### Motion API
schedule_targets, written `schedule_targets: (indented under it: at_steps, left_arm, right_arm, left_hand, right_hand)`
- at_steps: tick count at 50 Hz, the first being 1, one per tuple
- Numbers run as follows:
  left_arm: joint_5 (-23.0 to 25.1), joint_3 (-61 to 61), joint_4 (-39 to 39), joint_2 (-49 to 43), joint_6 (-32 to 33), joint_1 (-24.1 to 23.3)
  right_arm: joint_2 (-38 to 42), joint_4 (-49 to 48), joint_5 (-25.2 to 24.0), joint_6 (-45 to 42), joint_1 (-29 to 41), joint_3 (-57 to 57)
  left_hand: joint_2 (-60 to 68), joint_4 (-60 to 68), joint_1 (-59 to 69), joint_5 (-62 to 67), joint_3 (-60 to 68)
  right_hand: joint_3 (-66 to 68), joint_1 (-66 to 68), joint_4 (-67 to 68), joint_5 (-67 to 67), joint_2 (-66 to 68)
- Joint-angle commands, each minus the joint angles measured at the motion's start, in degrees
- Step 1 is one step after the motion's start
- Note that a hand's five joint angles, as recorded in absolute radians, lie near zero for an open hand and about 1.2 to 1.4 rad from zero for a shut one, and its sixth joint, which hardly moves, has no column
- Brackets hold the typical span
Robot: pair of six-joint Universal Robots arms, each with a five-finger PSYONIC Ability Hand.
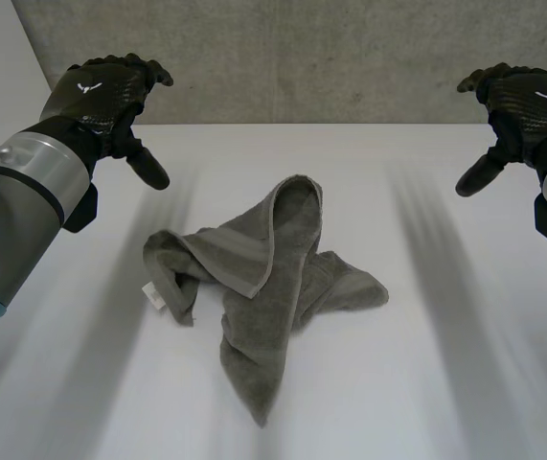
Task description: Fold the towel.
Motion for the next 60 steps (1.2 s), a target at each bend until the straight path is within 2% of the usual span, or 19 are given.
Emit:
schedule_targets:
  at_steps: [1,19,25,30,32,33,35,36,39,44,46,50,53,58,60]
  left_arm:
    - [0.0,-0.1,0.2,0.0,0.1,0.0]
    - [0.9,-0.9,0.6,-0.9,0.7,0.3]
    - [1.6,-1.0,0.1,-4.6,2.1,-0.7]
    - [4.8,-2.7,-0.1,-7.0,6.9,-0.9]
    - [6.8,-5.0,0.2,-8.2,11.9,-1.1]
    - [6.8,-5.0,0.2,-8.2,11.9,-1.1]
    - [7.7,-6.4,0.6,-9.7,16.6,-1.2]
    - [7.7,-6.4,0.6,-9.7,16.6,-1.2]
    - [7.8,-6.5,1.6,-13.3,21.5,-1.1]
    - [8.2,-6.4,4.0,-16.2,24.6,-1.2]
    - [8.2,-6.4,4.9,-17.4,26.0,-1.2]
    - [8.3,-5.8,5.9,-19.5,28.4,-1.3]
    - [8.3,-4.6,7.4,-21.9,29.2,-1.3]
    - [8.3,-3.4,9.1,-24.6,29.3,-1.3]
    - [8.3,-2.6,9.8,-26.5,29.3,-1.3]
  right_arm:
    - [-0.1,-0.2,-2.2,0.0,-0.2,0.8]
    - [0.1,-0.3,-2.3,0.0,0.5,1.9]
    - [4.3,3.8,-2.1,0.1,3.5,2.0]
    - [7.3,8.9,-2.5,0.8,6.6,2.9]
    - [9.0,9.8,-3.5,4.5,7.7,4.0]
    - [9.0,9.8,-3.5,4.5,7.7,4.0]
    - [10.4,9.8,-6.6,9.4,8.2,4.8]
    - [10.5,9.8,-6.6,9.4,8.2,4.8]
    - [12.6,9.7,-10.6,15.1,10.2,4.6]
    - [14.9,9.7,-11.2,18.6,12.4,4.1]
    - [17.6,9.8,-11.8,23.8,15.0,3.9]
    - [19.1,9.7,-11.9,27.2,16.4,4.2]
    - [21.2,9.7,-11.9,29.3,17.7,4.1]
    - [23.5,8.6,-11.7,29.9,19.6,3.3]
    - [25.5,6.5,-11.1,30.6,20.2,2.3]
  left_hand:
    - [-3.9,-3.4,-4.3,-3.0,-3.0]
    - [-3.9,-3.4,-4.2,-2.9,-3.0]
    - [-3.7,-3.4,-4.1,-2.8,-3.0]
    - [-3.5,-3.4,-3.9,-2.6,-3.0]
    - [-3.2,-3.4,-3.6,-2.3,-3.0]
    - [-3.2,-3.4,-3.6,-2.3,-3.0]
    - [-2.9,-3.4,-3.2,-1.9,-3.0]
    - [-2.9,-3.4,-3.2,-1.9,-3.0]
    - [-2.7,-3.4,-3.1,-1.8,-3.0]
    - [-1.5,-3.4,-1.9,-0.6,-3.0]
    - [-0.9,-3.4,-1.2,0.1,-3.0]
    - [1.7,-3.4,1.3,2.6,-3.0]
    - [10.4,-3.4,10.0,11.3,-3.0]
    - [16.5,-3.4,16.1,17.4,-3.0]
    - [26.0,-3.4,25.6,27.0,-3.0]
  right_hand:
    - [-2.5,-4.0,-4.4,-3.6,-4.5]
    - [-2.5,-4.0,-4.4,-3.6,-4.5]
    - [-2.5,-4.0,-4.4,-3.6,-4.5]
    - [-2.5,-4.0,-4.4,-3.6,-4.5]
    - [-2.5,-4.0,-4.4,-3.6,-4.5]
    - [-2.5,-4.0,-4.4,-3.6,-4.5]
    - [-2.5,-4.0,-4.4,-3.6,-4.5]
    - [-2.5,-4.0,-4.4,-3.6,-4.5]
    - [-2.5,-4.0,-4.4,-3.6,-4.5]
    - [-2.5,-4.0,-4.4,-3.6,-4.5]
    - [-2.5,-4.0,-4.4,-3.6,-4.5]
    - [-2.5,-4.0,-4.4,-3.6,-4.5]
    - [-2.5,-3.3,-4.4,-2.9,-3.7]
    - [-2.5,-3.1,-4.4,-2.7,-3.6]
    - [-2.5,-0.4,-4.4,0.0,-0.9]
